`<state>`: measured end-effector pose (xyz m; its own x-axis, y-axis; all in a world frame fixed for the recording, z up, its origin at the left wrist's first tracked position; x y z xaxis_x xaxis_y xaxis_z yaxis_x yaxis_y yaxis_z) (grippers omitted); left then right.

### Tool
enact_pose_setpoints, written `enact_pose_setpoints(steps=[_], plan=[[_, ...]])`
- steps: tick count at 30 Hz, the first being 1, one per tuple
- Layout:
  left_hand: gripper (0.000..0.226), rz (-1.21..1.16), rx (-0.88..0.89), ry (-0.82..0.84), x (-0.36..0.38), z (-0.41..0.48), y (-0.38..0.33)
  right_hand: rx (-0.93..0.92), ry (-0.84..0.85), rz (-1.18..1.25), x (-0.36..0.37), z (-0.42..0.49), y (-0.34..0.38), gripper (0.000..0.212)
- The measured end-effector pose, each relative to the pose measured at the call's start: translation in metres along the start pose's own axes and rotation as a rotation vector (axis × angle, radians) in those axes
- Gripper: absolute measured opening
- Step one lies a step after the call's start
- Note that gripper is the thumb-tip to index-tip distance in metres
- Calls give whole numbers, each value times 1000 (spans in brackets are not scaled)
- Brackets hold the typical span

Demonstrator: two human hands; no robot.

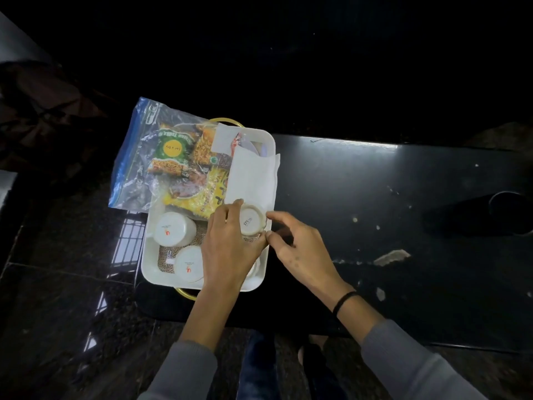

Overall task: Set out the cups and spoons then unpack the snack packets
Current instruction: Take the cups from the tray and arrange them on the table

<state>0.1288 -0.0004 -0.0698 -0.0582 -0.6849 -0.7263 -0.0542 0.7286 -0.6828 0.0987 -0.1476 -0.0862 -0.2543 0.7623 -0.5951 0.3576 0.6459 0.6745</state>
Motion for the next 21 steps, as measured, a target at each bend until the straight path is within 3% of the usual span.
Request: enact_pose_setpoints(steps=[4,7,9,11,14,16,21], plan=[[74,-77,60,93,6,-5,-33,-84,0,90,-29,-10,-7,51],[57,-304,87,215,22,-15,-58,-111,42,136,-50,-20,-23,56],[59,-489,-22,327,40,-24,-61,-93,123,235,-57,-26,-40,51],[75,-621,-189,427,61,-35,-54,-30,193,362,-61,-31,-62,45],[88,-790,-415,483,87,-55,-40,76,222,450,-65,-42,-97,36],[80,-831,-527,489,102,-71,-35,146,227,472,-63,-54,-118,30],[35,-922,-707,437,126,-102,-19,399,249,605,-41,-79,-156,36]])
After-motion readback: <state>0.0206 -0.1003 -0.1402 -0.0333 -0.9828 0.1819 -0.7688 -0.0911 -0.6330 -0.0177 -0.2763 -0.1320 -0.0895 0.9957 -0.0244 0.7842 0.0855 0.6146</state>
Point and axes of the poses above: each hand's wrist, its own z-axis towards the middle knuckle, its own x-axis out of the palm, y = z × x, the point moved 8 cm from there along z, towards the middle knuckle, and after that the axes turned 15 degrees about -z, right-handed, at the moved point
